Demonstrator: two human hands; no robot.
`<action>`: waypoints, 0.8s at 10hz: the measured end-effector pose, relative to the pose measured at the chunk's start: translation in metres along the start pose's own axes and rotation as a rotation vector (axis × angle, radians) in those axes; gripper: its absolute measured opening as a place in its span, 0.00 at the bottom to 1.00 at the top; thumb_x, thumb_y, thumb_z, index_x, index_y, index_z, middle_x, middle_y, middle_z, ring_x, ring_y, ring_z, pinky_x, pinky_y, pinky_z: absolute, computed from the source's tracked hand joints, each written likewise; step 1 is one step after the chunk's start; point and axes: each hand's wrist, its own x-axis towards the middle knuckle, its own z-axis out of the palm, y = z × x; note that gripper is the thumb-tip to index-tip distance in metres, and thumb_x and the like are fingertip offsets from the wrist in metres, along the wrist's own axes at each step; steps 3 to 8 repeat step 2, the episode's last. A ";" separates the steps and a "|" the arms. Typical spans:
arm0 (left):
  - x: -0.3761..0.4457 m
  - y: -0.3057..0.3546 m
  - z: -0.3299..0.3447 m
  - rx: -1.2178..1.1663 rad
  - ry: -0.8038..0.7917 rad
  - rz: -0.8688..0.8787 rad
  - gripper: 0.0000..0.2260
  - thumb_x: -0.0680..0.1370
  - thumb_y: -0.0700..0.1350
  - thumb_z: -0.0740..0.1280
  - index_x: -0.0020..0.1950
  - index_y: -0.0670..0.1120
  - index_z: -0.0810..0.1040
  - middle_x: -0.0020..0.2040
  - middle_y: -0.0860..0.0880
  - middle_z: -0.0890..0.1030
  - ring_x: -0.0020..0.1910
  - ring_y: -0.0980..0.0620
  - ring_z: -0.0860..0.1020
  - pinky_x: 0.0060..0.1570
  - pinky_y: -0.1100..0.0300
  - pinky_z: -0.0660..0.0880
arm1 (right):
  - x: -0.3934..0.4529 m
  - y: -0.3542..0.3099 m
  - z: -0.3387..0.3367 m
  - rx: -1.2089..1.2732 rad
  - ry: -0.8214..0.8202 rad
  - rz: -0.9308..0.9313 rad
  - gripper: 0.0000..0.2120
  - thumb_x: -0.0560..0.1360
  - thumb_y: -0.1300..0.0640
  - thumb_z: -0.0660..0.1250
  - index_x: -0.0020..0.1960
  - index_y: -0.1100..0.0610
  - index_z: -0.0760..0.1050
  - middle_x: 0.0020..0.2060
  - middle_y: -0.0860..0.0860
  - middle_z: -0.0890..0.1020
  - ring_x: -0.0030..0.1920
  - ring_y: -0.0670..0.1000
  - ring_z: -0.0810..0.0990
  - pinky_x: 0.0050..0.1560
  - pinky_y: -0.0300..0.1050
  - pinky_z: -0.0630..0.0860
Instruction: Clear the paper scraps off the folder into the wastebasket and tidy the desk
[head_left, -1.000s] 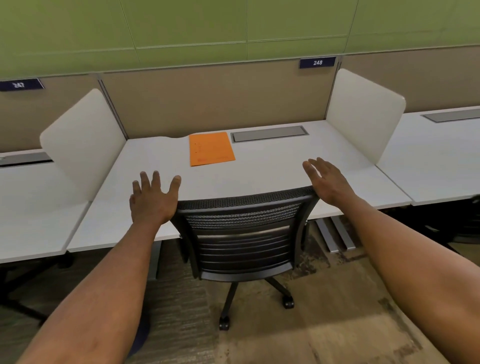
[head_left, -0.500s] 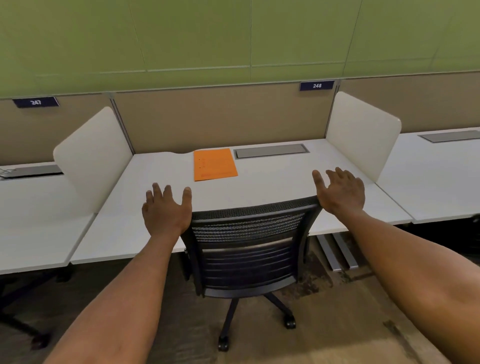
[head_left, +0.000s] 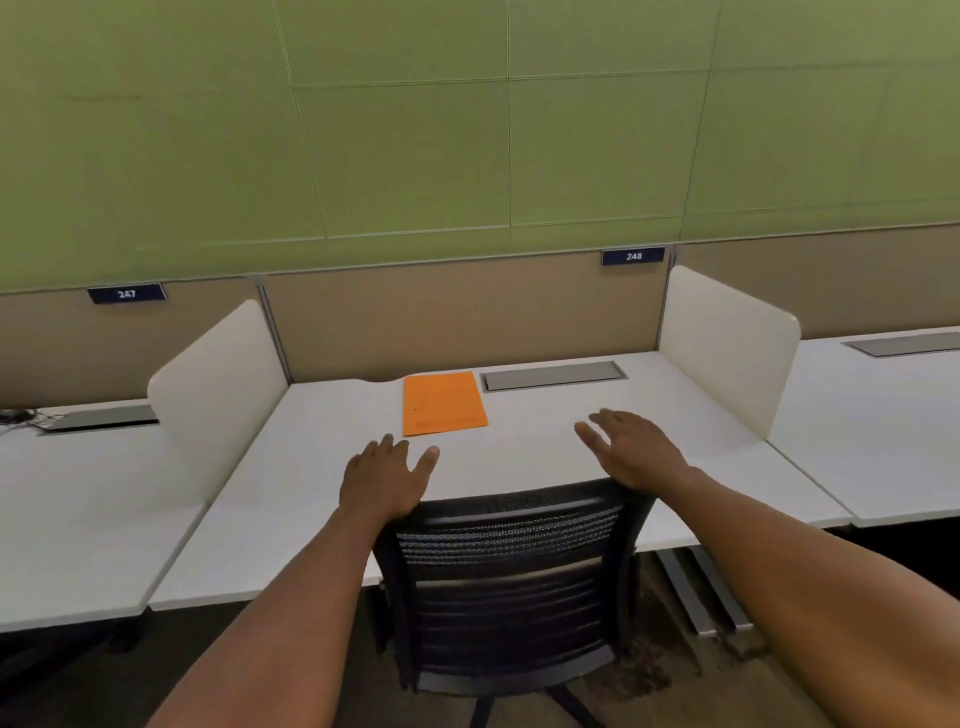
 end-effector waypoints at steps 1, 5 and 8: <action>0.006 0.010 -0.020 0.032 -0.009 0.039 0.35 0.80 0.67 0.43 0.78 0.46 0.62 0.79 0.44 0.60 0.77 0.44 0.59 0.73 0.45 0.57 | 0.010 -0.018 -0.020 0.002 0.036 -0.065 0.36 0.79 0.32 0.42 0.77 0.53 0.62 0.76 0.52 0.65 0.76 0.53 0.62 0.75 0.52 0.58; 0.019 0.020 -0.055 0.031 0.039 0.040 0.35 0.80 0.67 0.43 0.78 0.45 0.62 0.79 0.43 0.61 0.77 0.43 0.60 0.73 0.45 0.58 | 0.027 -0.044 -0.059 0.030 0.098 -0.133 0.36 0.79 0.33 0.43 0.76 0.55 0.63 0.76 0.54 0.66 0.75 0.56 0.64 0.72 0.53 0.61; 0.019 0.020 -0.055 0.031 0.039 0.040 0.35 0.80 0.67 0.43 0.78 0.45 0.62 0.79 0.43 0.61 0.77 0.43 0.60 0.73 0.45 0.58 | 0.027 -0.044 -0.059 0.030 0.098 -0.133 0.36 0.79 0.33 0.43 0.76 0.55 0.63 0.76 0.54 0.66 0.75 0.56 0.64 0.72 0.53 0.61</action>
